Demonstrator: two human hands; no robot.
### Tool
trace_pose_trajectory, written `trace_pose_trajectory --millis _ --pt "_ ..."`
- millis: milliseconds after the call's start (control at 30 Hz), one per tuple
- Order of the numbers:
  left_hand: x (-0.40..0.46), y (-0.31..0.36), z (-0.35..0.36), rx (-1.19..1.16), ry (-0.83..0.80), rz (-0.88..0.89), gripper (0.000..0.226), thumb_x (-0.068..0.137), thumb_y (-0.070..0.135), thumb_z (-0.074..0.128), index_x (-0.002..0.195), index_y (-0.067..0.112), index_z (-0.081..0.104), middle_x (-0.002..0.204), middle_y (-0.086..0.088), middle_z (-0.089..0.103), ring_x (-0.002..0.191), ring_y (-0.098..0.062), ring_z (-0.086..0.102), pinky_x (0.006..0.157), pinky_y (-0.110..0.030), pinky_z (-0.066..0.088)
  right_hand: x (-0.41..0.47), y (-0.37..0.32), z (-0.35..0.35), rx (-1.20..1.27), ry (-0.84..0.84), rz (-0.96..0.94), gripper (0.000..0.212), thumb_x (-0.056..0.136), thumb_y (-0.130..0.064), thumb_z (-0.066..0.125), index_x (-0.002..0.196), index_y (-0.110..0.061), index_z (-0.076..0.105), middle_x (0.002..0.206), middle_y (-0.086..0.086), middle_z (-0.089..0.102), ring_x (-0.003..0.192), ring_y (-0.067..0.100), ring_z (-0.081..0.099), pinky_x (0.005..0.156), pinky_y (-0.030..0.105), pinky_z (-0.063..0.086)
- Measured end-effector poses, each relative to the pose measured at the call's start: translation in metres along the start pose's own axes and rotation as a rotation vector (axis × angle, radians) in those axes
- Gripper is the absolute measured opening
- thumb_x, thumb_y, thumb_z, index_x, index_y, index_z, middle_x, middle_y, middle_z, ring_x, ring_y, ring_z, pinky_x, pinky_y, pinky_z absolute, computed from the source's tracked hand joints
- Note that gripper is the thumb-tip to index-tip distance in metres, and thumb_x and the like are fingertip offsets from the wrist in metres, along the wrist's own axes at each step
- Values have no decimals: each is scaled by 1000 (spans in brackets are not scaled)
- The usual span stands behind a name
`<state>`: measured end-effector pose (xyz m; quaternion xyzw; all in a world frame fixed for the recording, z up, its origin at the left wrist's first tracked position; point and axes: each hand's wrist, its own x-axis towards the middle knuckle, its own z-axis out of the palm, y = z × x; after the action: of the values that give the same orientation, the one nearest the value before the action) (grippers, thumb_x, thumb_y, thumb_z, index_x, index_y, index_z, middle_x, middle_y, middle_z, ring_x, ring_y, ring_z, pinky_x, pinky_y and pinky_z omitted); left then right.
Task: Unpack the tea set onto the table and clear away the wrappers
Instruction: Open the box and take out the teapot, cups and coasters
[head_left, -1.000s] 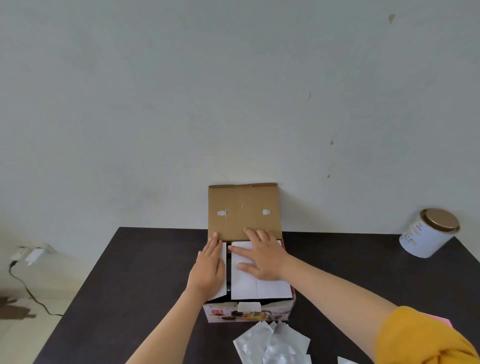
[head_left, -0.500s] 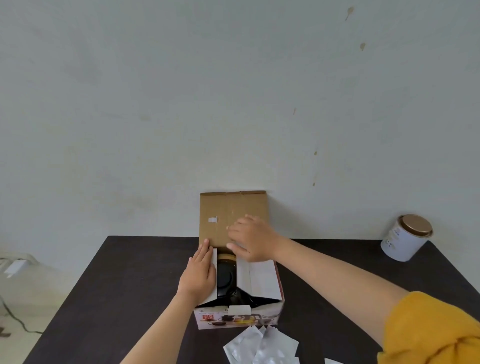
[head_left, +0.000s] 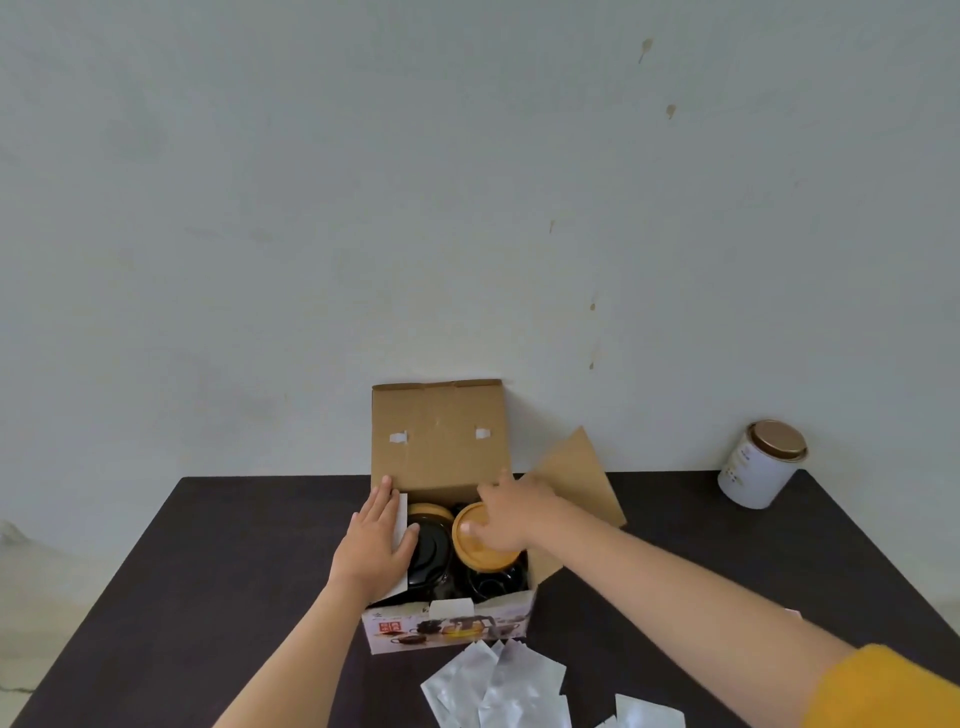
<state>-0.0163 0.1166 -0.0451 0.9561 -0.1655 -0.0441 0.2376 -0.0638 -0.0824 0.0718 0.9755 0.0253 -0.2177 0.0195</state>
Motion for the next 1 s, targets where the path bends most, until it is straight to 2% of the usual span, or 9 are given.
trace_pose_trajectory --millis 67,167,233,367,567,700,767,833,1000 --pt "-1 1 -1 16 1 -3 68 98 49 33 152 13 11 159 5 -9 146 -10 -6 118 -34 5 9 -5 29 156 -12 44 81 92 -62 36 153 -21 4 159 18 -5 145 43 0 115 55 16" --pt "-2 3 -2 32 -1 -1 66 99 45 33 152 13 10 159 4 -9 146 -10 -6 117 -33 3 17 -11 61 384 102 53 90 89 -61 46 152 -22 -5 158 15 -17 145 35 -15 117 53 5" --pt "-3 3 -2 37 1 7 64 100 43 32 152 13 11 159 4 -8 146 -11 -6 117 -33 3 19 -8 79 460 208 48 92 88 -62 47 153 -21 -4 159 12 -16 146 30 -15 118 50 3" --pt "-3 3 -2 49 -6 14 61 100 41 30 152 13 11 160 4 -8 146 -10 -7 118 -34 3 20 -1 102 397 411 56 90 87 -69 34 153 -17 2 161 7 -5 148 21 -7 120 44 6" --pt "-3 8 -7 148 -55 26 58 101 36 25 152 14 7 159 1 -10 147 -15 -8 118 -40 2 21 -2 105 422 445 42 91 86 -71 34 153 -17 4 162 4 1 148 19 -6 120 42 3" --pt "2 19 -21 361 -113 165 60 99 26 25 152 17 -2 151 9 -21 147 -15 -11 117 -40 -5 21 0 106 393 466 47 91 85 -73 32 153 -16 9 161 4 10 149 19 -1 121 42 7" --pt "3 28 -29 384 -140 208 64 95 17 31 153 18 2 158 7 -11 147 -12 -8 116 -39 -6 21 0 106 387 469 46 91 85 -73 31 153 -15 11 161 4 12 149 19 0 121 42 9" --pt "3 36 -40 386 -170 208 65 91 11 35 152 18 12 160 2 10 147 -11 1 117 -40 -6 21 0 107 378 476 47 91 85 -73 31 152 -15 12 160 4 13 148 20 1 121 42 9" --pt "-3 37 -68 426 -125 163 63 86 11 44 146 20 27 150 -3 37 144 -19 22 118 -42 0 18 0 105 372 485 33 89 86 -72 32 152 -15 14 160 4 15 148 21 4 120 42 10"
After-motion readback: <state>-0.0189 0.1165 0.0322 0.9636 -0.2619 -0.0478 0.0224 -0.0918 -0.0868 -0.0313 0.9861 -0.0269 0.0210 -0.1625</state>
